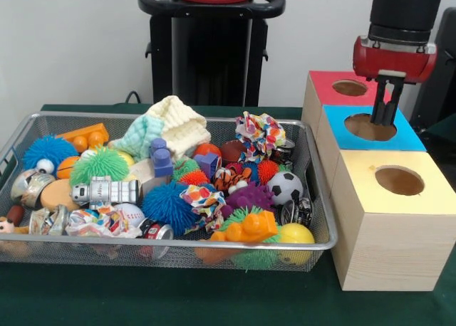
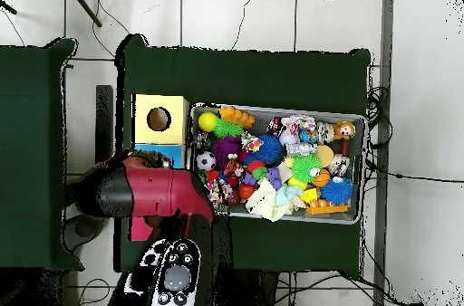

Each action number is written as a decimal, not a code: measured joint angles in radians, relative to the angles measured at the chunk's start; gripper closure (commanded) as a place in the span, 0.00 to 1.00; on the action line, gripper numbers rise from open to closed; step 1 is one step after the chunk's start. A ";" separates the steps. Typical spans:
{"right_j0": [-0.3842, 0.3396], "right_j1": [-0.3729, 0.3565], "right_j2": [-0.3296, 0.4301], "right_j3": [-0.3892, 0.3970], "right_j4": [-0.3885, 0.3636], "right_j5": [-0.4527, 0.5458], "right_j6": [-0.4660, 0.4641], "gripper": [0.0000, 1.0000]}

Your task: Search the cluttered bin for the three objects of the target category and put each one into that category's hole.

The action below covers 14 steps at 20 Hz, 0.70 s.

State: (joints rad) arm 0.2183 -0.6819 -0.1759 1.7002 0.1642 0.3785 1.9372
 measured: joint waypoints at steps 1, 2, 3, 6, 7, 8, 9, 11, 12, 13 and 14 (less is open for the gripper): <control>0.000 -0.004 0.000 -0.002 0.000 0.006 0.000 1.00; 0.000 -0.010 0.000 -0.007 0.000 0.020 0.000 1.00; -0.001 -0.020 0.000 -0.015 0.000 0.045 0.000 1.00; -0.006 -0.037 0.000 -0.032 0.000 0.096 0.000 1.00; -0.008 -0.042 0.000 -0.039 -0.001 0.115 0.000 1.00; -0.010 -0.048 0.000 -0.046 -0.001 0.134 0.000 1.00; -0.013 -0.058 0.000 -0.059 -0.003 0.167 0.000 1.00; -0.018 -0.076 -0.001 -0.079 -0.010 0.215 0.000 1.00; -0.020 -0.085 -0.001 -0.089 -0.014 0.238 0.000 1.00; -0.025 -0.101 -0.001 -0.106 -0.021 0.272 0.000 1.00; -0.027 -0.106 -0.001 -0.111 -0.023 0.278 0.000 1.00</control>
State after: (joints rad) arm 0.1911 -0.7880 -0.1771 1.5888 0.1409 0.6561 1.9372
